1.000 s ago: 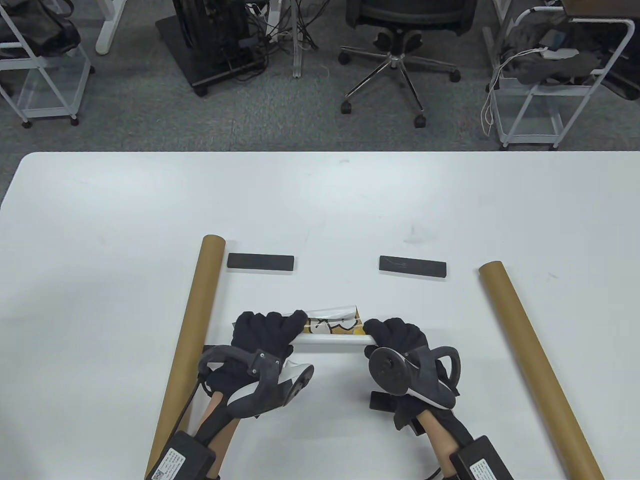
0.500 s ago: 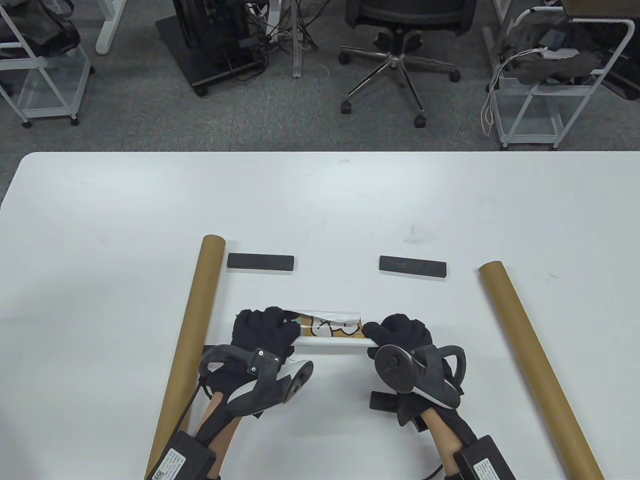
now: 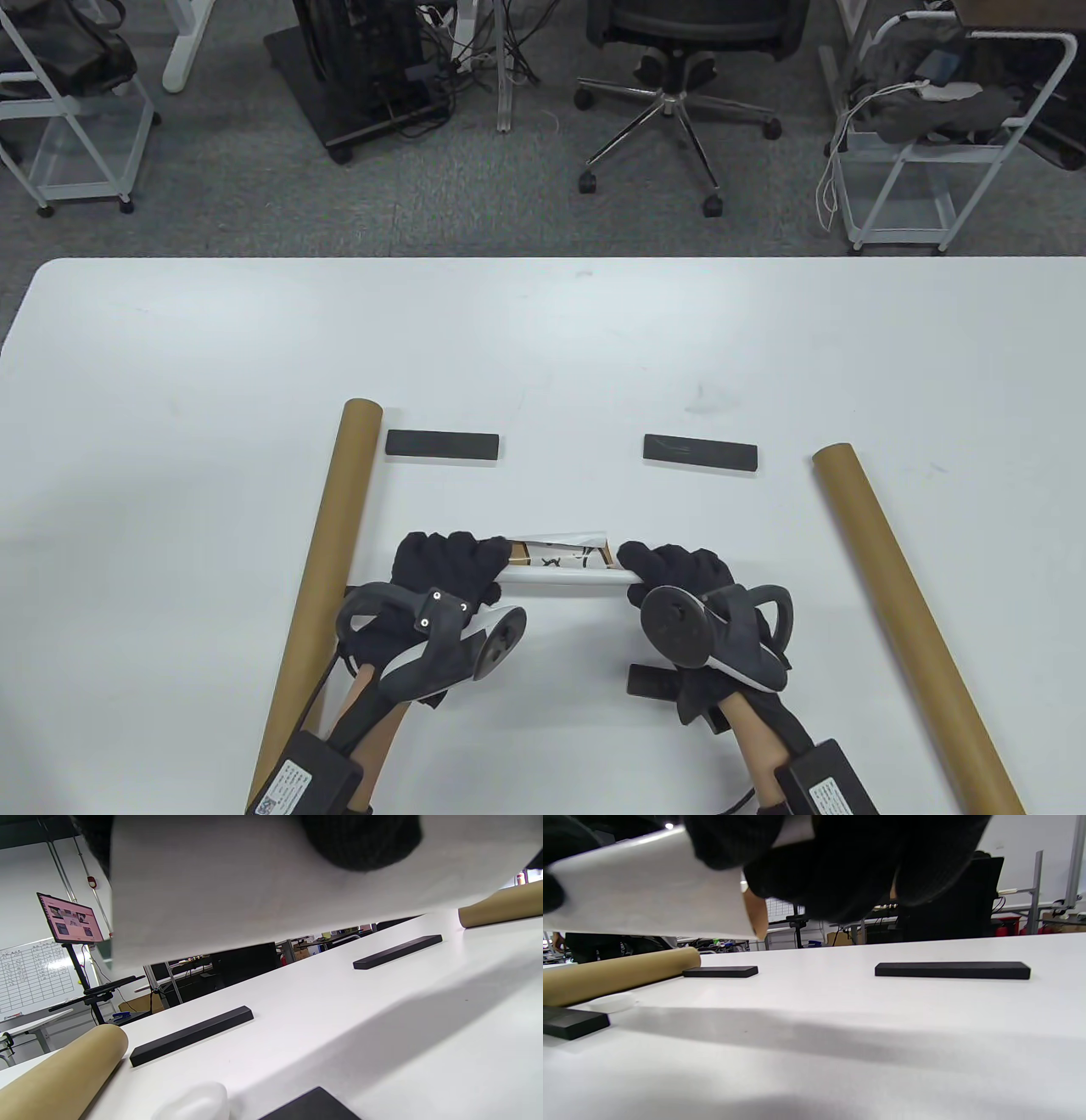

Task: Roll up posters and store in mailing tubes

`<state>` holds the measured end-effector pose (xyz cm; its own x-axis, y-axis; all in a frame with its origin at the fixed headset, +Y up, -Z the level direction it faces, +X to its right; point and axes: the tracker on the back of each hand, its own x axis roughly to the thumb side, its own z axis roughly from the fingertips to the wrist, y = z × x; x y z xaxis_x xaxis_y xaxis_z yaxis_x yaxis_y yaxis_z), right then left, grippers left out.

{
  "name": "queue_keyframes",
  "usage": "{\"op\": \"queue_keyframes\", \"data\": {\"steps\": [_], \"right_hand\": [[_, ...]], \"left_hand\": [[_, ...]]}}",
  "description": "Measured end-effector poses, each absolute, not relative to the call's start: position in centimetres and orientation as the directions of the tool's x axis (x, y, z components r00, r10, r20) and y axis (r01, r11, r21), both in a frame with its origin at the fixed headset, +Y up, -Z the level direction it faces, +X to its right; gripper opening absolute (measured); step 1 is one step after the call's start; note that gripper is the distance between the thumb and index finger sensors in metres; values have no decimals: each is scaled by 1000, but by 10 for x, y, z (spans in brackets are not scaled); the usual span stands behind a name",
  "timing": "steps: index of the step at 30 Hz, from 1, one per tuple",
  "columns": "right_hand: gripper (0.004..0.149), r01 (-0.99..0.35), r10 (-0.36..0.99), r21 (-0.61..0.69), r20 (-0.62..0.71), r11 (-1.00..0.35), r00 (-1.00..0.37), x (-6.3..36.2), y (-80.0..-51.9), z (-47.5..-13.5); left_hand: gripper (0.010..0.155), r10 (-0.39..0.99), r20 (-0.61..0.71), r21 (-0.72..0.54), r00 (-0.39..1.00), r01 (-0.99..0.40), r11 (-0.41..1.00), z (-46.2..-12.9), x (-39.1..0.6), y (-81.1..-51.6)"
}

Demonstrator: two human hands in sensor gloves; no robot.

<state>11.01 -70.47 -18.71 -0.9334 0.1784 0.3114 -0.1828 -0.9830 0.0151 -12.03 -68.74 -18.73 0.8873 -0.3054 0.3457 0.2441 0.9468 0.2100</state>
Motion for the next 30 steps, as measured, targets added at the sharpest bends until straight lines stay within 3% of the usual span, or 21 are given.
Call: {"op": "queue_keyframes", "data": {"steps": [7,12,23,27,30], "right_hand": [[46,-136,121,-30,293,-990,-948,106,-702,-186],[50,-158,145,-18,313,-987,-939,105,-704,-185],[64,-176,173,22,325,-984,-930,96,-706,-184],[53,-193,184,3,316,-981,-931,98,-705,-184],[50,-196,188,4,306,-981,-933,100,-704,-184]], "left_hand": [[51,-330,339,231,881,262,937,-187,-120,-686],[49,-329,332,229,884,263,937,-188,-123,-688],[64,-342,342,240,875,271,932,-186,-117,-688],[65,-315,347,228,884,246,942,-187,-118,-688],[56,-309,357,211,882,246,946,-187,-117,-687]]}}
